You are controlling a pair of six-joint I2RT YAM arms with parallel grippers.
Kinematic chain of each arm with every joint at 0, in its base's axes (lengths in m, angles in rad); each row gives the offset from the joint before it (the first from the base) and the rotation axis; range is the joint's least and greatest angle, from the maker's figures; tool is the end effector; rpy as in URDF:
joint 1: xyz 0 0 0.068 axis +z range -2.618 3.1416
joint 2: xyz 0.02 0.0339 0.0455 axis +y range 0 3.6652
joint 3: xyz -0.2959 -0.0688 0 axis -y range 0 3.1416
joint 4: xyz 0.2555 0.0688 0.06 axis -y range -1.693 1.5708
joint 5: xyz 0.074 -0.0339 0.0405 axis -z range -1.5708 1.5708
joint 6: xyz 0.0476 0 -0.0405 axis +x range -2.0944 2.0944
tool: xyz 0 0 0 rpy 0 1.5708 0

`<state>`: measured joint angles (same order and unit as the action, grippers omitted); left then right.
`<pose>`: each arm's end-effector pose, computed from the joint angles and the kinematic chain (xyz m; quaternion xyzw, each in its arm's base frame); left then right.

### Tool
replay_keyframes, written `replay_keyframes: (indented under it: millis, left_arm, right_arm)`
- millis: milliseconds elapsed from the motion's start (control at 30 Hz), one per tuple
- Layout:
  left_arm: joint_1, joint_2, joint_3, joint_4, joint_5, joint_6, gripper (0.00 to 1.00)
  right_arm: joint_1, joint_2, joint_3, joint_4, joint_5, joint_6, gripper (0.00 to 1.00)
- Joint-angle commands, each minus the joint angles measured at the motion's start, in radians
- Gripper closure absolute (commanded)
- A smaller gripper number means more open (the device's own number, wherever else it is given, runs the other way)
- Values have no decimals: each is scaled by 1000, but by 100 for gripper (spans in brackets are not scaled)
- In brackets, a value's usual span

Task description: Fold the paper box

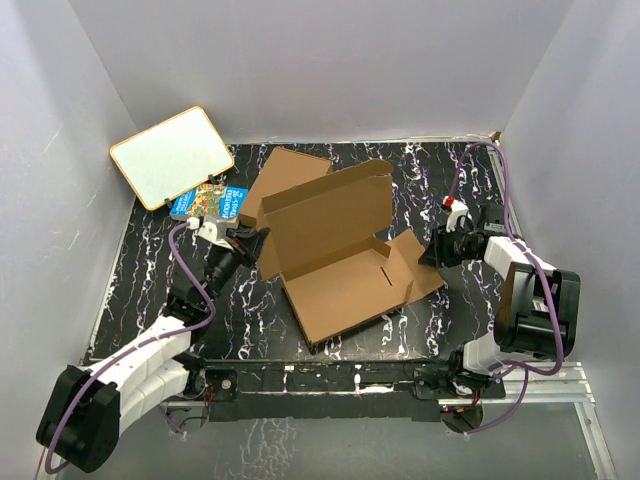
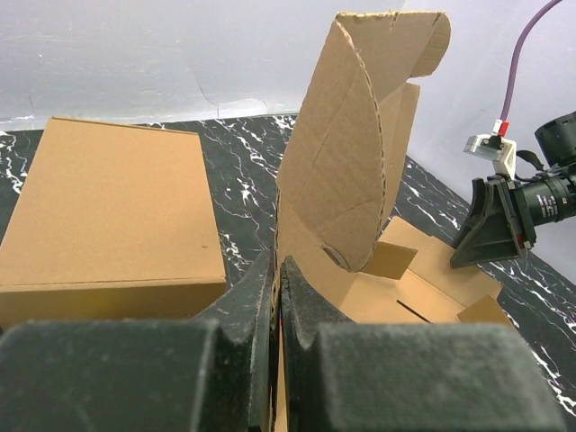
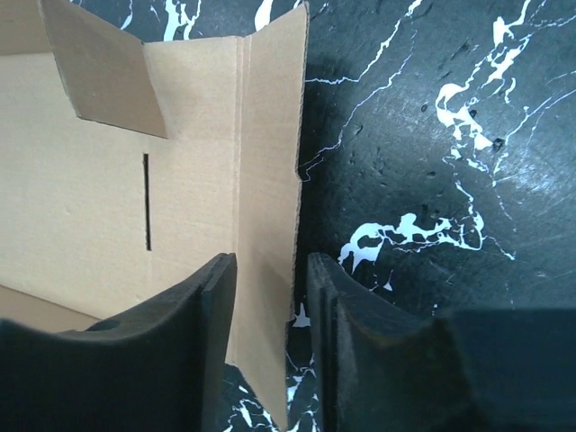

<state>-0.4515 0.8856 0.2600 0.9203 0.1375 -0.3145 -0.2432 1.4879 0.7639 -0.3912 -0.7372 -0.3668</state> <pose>0.1689 -0.0892 0.2768 0.0957 0.5891 -0.3374 0.7280 0.2743 -0.0351 0.1860 -0.1373 0.9020 0.2715 0.3063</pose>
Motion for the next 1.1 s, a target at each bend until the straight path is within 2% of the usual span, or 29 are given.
replay_keyframes:
  millis: [0, 367, 733, 967, 1067]
  left_arm:
    - [-9, 1, 42, 60, -11, -19, 100]
    - [-12, 24, 65, 46, -4, -50, 100]
    - [-13, 85, 140, 25, 42, -84, 100]
    - [-18, 157, 202, 55, 69, -90, 100]
    - [-22, 194, 220, 82, 77, -88, 100]
  right_arm:
    - [-4, -18, 49, 14, -51, 3, 64]
    - [-4, -87, 51, -13, -148, -41, 91]
    - [-4, -227, 87, 16, -269, -1, 92]
    - [10, -212, 159, 8, -319, 31, 92]
    - [47, -203, 161, 7, -283, 15, 92]
